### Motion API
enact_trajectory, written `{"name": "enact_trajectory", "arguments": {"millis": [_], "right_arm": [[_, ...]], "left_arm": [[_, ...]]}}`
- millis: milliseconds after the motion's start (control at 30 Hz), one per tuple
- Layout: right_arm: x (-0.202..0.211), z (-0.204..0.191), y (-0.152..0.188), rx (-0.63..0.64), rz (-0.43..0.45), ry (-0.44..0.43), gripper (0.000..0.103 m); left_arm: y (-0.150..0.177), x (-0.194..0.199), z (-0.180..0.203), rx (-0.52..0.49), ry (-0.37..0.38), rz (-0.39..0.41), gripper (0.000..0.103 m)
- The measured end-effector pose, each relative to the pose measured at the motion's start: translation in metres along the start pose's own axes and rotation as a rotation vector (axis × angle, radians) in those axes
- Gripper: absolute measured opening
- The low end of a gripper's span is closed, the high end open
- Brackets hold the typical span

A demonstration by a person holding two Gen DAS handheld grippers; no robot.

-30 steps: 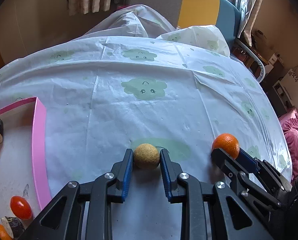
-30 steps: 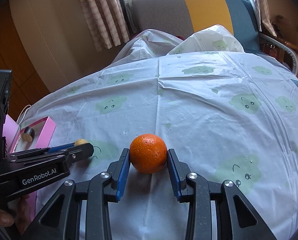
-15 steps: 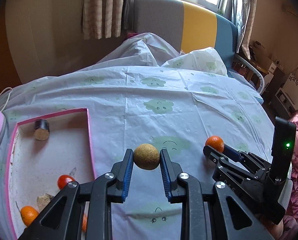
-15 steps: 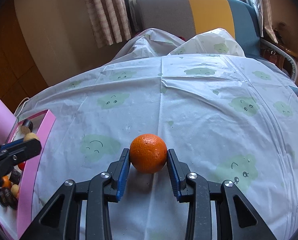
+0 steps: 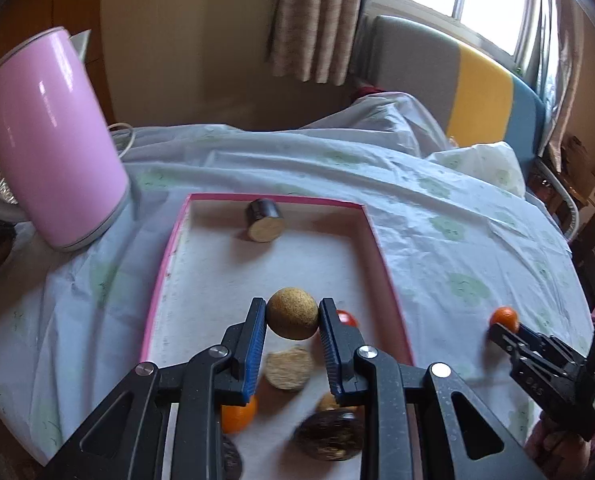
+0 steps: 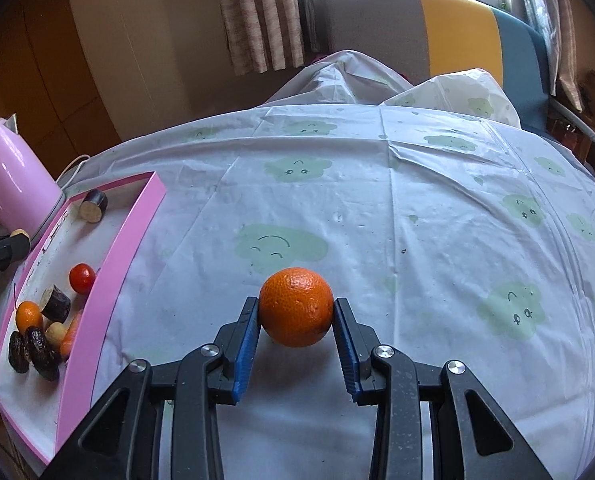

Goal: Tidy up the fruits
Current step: 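Carry the small brown ball into the tray and open the left gripper, then carry the mandarin orange into the tray and open the right gripper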

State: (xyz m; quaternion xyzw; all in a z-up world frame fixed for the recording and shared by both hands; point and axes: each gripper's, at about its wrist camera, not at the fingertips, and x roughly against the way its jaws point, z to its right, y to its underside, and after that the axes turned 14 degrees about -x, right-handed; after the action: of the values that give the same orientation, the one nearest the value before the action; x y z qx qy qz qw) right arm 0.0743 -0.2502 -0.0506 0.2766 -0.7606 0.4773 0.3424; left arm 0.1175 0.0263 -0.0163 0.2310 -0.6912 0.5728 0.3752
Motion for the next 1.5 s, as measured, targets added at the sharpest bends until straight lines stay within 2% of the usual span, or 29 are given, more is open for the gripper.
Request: {"name": "enact_trajectory", "arguments": {"millis": [133, 300, 367, 567, 967, 1233, 1500], "right_arm": [[-0.001, -0.010, 0.007, 0.018, -0.014, 0.000, 0.037], [0.000, -0.021, 0.011, 0.059, -0.020, 0.011, 0.037], [-0.001, -0.023, 0.012, 0.070, -0.021, 0.018, 0.037], [-0.002, -0.023, 0.012, 0.079, -0.022, 0.026, 0.037], [0.001, -0.025, 0.015, 0.075, -0.028, 0.016, 0.037], [0.006, -0.044, 0.020, 0.090, -0.051, -0.044, 0.037], [0.017, -0.086, 0.016, 0.132, -0.086, -0.167, 0.037]], "left_arm": [[0.015, -0.016, -0.025, 0.047, -0.041, -0.053, 0.027], [0.028, -0.027, -0.035, 0.080, -0.046, -0.088, 0.027], [0.031, -0.028, -0.036, 0.102, -0.033, -0.099, 0.034], [0.035, -0.018, -0.032, 0.113, -0.040, -0.096, 0.035], [0.049, 0.033, -0.027, 0.098, -0.047, -0.015, 0.035], [0.062, 0.054, -0.030, 0.092, -0.053, 0.013, 0.035], [0.078, 0.060, -0.045, 0.129, -0.067, 0.012, 0.035]]}}
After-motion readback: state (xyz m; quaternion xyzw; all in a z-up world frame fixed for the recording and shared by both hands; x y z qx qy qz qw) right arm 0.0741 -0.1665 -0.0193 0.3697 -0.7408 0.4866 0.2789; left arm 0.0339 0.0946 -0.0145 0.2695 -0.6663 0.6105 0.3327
